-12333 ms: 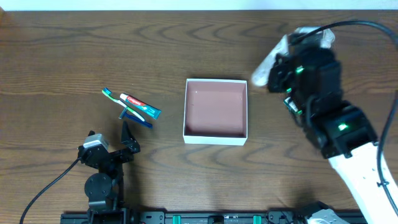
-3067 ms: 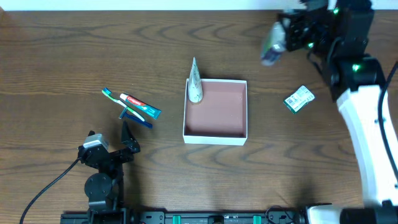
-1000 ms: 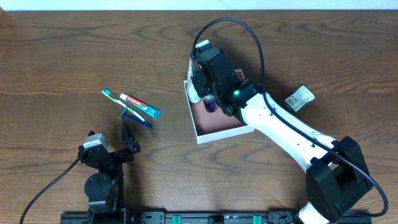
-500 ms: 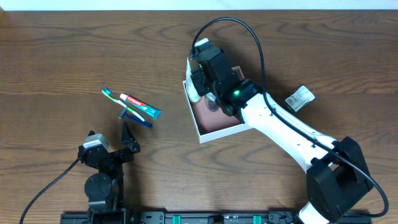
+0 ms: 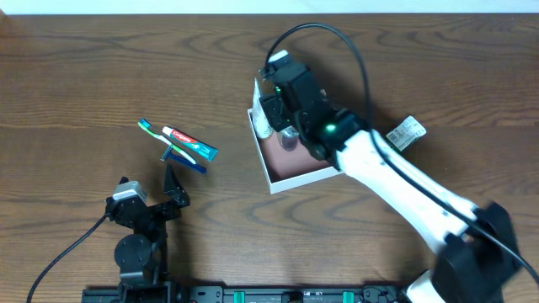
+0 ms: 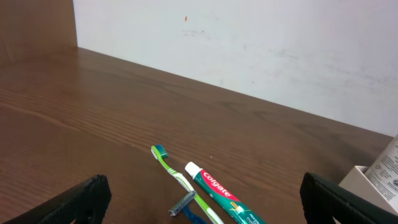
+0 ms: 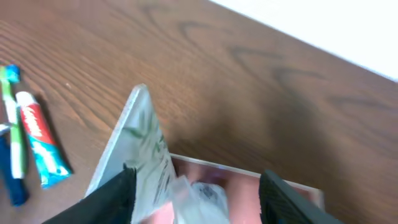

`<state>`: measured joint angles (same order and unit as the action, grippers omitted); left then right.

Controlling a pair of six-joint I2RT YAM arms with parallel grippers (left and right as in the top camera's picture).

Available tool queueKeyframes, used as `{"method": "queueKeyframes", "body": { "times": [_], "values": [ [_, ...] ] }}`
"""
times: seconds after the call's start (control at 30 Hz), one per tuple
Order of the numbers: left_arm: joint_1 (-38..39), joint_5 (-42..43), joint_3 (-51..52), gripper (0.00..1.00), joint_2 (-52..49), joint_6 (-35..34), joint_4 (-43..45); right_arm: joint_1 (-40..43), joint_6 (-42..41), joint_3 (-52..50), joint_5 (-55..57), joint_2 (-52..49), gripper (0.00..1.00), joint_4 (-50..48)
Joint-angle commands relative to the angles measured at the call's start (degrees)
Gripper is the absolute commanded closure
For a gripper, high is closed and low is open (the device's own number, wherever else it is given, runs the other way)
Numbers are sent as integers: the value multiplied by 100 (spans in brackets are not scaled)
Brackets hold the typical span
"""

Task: Pack container
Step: 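Lower the bottle, open the right gripper and push it into place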

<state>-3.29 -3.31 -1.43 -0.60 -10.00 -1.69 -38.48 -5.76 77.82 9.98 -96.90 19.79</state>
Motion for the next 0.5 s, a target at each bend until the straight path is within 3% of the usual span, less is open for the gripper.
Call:
{"method": "queueKeyframes", "body": {
  "times": [0.0,0.2,0.47],
  "values": [
    [-24,-52,120,2,26,118,-212,131,-24,72,42,820,34,205],
    [-24,-52,120,2,26,118,-212,638,-656,72,52,1274,27,1451],
    [-24,-52,120,2,26,118,-212,1233,-905,68,-422,796,18,2717]
  ]
}}
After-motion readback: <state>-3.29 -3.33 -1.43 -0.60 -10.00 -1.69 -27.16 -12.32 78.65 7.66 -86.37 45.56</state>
